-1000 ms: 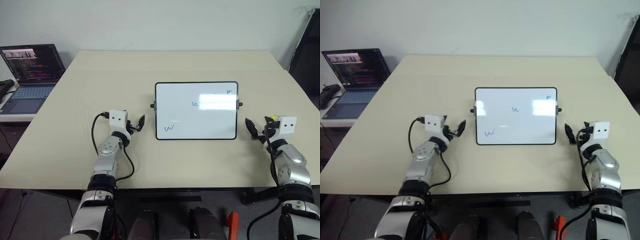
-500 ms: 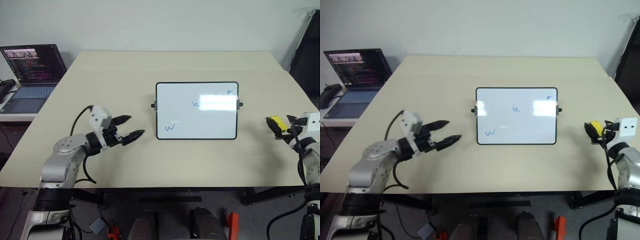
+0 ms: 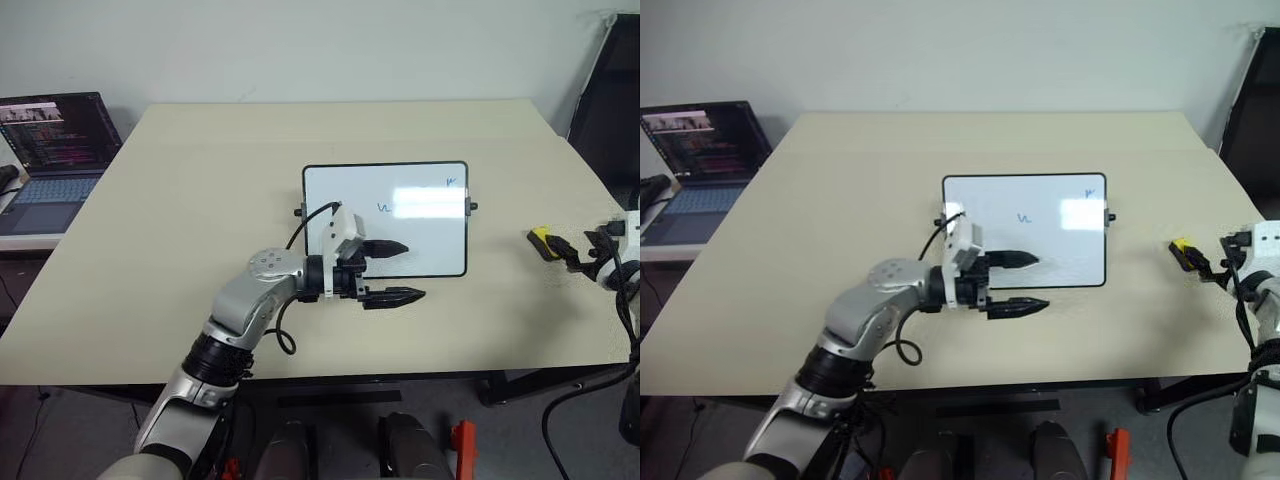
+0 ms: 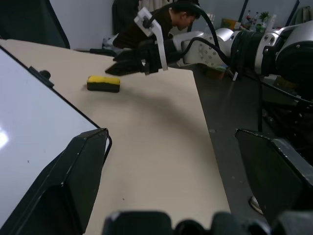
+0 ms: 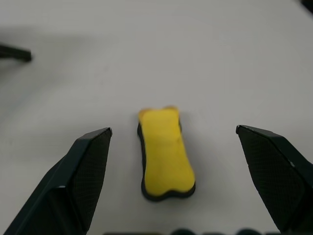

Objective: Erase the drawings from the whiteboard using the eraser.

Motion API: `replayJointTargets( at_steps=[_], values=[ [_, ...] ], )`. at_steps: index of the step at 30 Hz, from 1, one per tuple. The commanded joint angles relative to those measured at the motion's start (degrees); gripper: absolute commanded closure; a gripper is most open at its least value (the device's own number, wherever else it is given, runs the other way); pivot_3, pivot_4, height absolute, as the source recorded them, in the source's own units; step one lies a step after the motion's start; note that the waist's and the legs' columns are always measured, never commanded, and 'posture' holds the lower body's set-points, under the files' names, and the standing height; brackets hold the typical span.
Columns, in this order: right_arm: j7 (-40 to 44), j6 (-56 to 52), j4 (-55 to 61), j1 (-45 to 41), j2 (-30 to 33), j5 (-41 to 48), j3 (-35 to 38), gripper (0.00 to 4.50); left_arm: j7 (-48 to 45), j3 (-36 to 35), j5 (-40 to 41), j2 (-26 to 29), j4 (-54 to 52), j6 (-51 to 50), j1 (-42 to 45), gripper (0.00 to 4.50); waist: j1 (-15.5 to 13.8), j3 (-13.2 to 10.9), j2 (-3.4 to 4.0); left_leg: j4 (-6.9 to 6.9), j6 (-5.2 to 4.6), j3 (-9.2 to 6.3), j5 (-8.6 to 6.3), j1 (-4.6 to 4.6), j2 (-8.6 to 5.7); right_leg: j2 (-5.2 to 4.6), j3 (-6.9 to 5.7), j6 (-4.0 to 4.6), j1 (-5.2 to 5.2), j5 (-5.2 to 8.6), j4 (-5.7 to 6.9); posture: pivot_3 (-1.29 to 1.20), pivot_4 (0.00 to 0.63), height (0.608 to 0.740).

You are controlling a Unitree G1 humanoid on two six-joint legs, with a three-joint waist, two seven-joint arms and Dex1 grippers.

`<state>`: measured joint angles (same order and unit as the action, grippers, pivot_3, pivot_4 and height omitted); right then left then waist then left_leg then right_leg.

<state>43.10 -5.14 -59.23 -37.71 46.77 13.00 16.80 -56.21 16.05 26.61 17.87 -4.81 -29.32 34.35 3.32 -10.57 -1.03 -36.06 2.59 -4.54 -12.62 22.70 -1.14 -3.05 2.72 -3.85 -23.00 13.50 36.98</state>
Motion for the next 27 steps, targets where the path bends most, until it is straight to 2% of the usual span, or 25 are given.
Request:
replayJointTargets(
  at_steps=[1, 8, 22, 25, 27],
  values=[
    [1.15, 0.24, -4.42, -3.13, 1.83, -2.6, -1.69, 0.03, -1.34, 0.17, -0.12, 0.33, -1.64, 0.36, 0.54, 0.0, -0.01, 0.0, 0.0, 0.0, 0.0, 0.0, 0.0, 0.01, 0.0, 0.0, 0.0, 0.0, 0.0, 0.0, 0.0, 0.0, 0.15, 0.74],
    [1.45, 1.52, -9.01, -6.67, 1.26, -4.42, -2.49, 0.03, -1.29, 0.32, -0.83, 1.36, -3.88, 0.1, -1.39, 0.0, -0.06, -0.01, 0.0, -0.01, 0.0, -0.01, 0.0, 0.03, -0.02, -0.01, 0.01, -0.02, 0.0, 0.0, -0.02, 0.0, 0.15, 0.74],
    [0.45, 1.88, -10.33, -8.92, -0.22, -4.64, -1.74, 0.03, -0.03, 0.12, -1.07, 1.68, -6.68, -1.48, -3.96, 0.0, -0.04, 0.0, 0.0, -0.01, 0.0, -0.01, 0.0, 0.02, -0.02, -0.02, 0.03, -0.02, 0.0, 0.0, -0.01, 0.0, 0.15, 0.74],
    [0.41, 1.85, -10.31, -8.89, -0.25, -4.57, -1.66, 0.56, 0.16, 0.28, -1.06, 1.64, -7.21, -1.77, -4.25, 0.0, -0.06, -0.01, 0.0, -0.01, 0.0, -0.01, 0.0, 0.03, -0.02, -0.02, 0.02, -0.02, 0.0, 0.0, -0.01, 0.0, 0.15, 0.74],
    [0.46, 1.94, -10.24, -8.84, -0.21, -4.68, -1.74, 1.23, 0.36, 0.34, -1.22, 1.62, -7.17, -1.73, -4.21, 0.0, -0.06, 0.0, 0.0, -0.01, 0.0, -0.01, 0.0, 0.03, -0.02, -0.02, 0.02, -0.02, 0.0, 0.0, -0.01, 0.0, 0.15, 0.74]
  ],
)
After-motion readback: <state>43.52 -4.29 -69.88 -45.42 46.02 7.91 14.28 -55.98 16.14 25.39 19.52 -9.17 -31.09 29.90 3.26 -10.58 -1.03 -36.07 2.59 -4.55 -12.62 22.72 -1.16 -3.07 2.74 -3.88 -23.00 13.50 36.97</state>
